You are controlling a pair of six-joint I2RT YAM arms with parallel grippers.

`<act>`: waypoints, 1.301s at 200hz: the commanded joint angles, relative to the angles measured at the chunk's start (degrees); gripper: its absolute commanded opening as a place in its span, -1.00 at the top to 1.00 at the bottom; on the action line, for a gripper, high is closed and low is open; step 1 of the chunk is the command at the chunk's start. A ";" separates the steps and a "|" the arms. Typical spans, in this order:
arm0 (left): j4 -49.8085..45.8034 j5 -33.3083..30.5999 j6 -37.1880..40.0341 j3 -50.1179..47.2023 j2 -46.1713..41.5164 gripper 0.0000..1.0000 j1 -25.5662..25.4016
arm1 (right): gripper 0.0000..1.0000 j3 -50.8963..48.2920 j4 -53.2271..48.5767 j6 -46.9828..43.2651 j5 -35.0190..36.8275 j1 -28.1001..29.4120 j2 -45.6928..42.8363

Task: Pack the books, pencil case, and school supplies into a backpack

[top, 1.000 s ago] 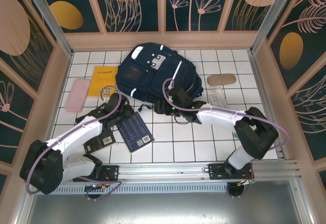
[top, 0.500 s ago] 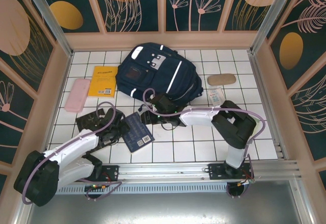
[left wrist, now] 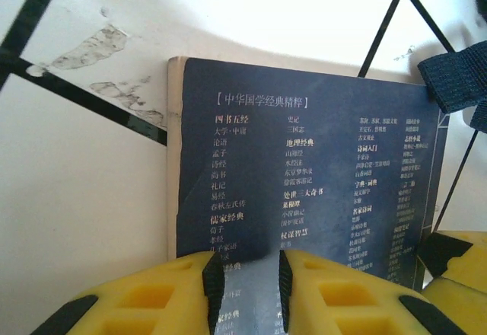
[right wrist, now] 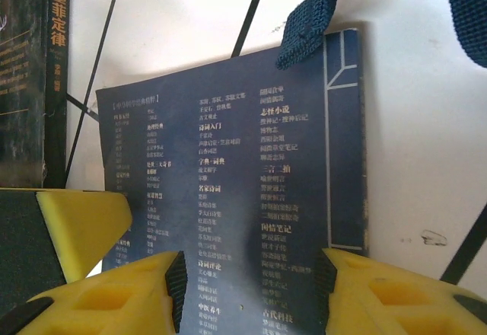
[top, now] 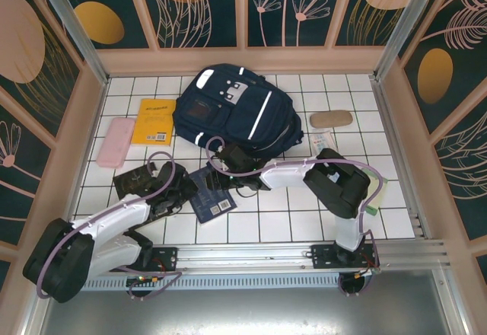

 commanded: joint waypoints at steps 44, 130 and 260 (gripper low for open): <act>-3.88 1.80 1.19 0.24 2.62 0.38 -0.89 | -0.01 0.61 -6.17 -0.36 4.86 1.04 -1.83; -11.38 -1.76 4.21 7.62 -1.77 0.20 -0.87 | -0.01 2.15 -9.47 -0.07 7.89 1.11 -5.07; -8.97 4.25 4.41 -1.46 -6.59 0.23 -1.36 | -0.02 -4.79 -5.02 3.70 9.25 0.23 -6.59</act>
